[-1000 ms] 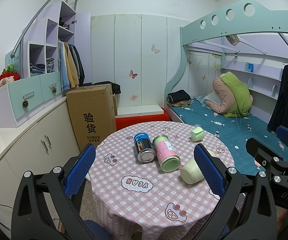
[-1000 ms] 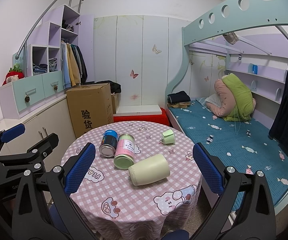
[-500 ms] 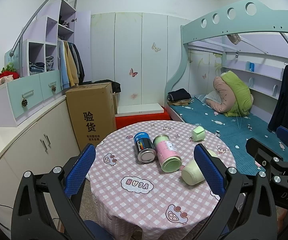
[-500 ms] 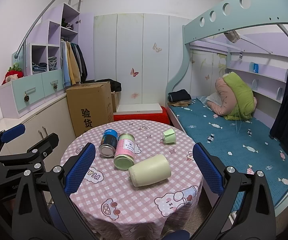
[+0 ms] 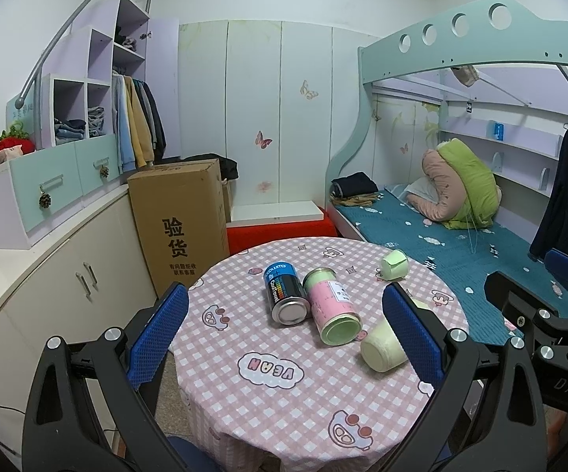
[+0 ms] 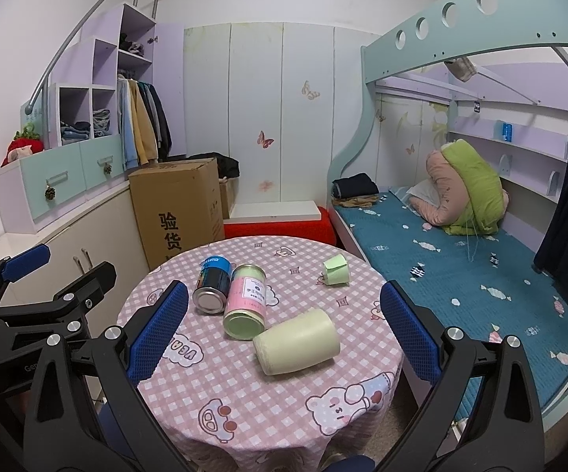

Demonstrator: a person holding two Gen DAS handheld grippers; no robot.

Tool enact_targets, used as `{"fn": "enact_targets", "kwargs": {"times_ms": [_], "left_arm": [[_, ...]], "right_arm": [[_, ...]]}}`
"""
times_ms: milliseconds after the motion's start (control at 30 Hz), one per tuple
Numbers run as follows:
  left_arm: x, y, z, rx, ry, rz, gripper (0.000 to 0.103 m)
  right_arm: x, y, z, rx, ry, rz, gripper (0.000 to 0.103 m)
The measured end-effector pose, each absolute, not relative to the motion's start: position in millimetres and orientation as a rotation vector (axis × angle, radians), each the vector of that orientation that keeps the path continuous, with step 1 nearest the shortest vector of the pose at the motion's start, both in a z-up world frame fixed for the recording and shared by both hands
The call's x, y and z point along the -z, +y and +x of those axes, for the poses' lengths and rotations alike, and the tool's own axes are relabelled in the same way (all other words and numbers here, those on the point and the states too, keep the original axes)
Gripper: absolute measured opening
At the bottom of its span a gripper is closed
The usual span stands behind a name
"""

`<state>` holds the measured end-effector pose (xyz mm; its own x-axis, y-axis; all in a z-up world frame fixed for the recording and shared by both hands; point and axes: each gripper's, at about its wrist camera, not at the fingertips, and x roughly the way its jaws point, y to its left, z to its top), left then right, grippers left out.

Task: Flip cup upright
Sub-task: 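Move the left gripper to the lying blue-black CoolTowel can and grasp it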

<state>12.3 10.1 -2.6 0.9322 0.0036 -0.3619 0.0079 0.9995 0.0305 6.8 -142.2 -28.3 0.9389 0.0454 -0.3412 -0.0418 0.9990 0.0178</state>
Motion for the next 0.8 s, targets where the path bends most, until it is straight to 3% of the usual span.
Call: {"fn": "enact_targets", "kwargs": {"times_ms": [800], "left_arm": [[51, 29, 126, 0.026, 0.644, -0.044, 0.095]], "right_arm": [[60, -133, 112, -0.088, 0.547, 0.018, 0.098]]}}
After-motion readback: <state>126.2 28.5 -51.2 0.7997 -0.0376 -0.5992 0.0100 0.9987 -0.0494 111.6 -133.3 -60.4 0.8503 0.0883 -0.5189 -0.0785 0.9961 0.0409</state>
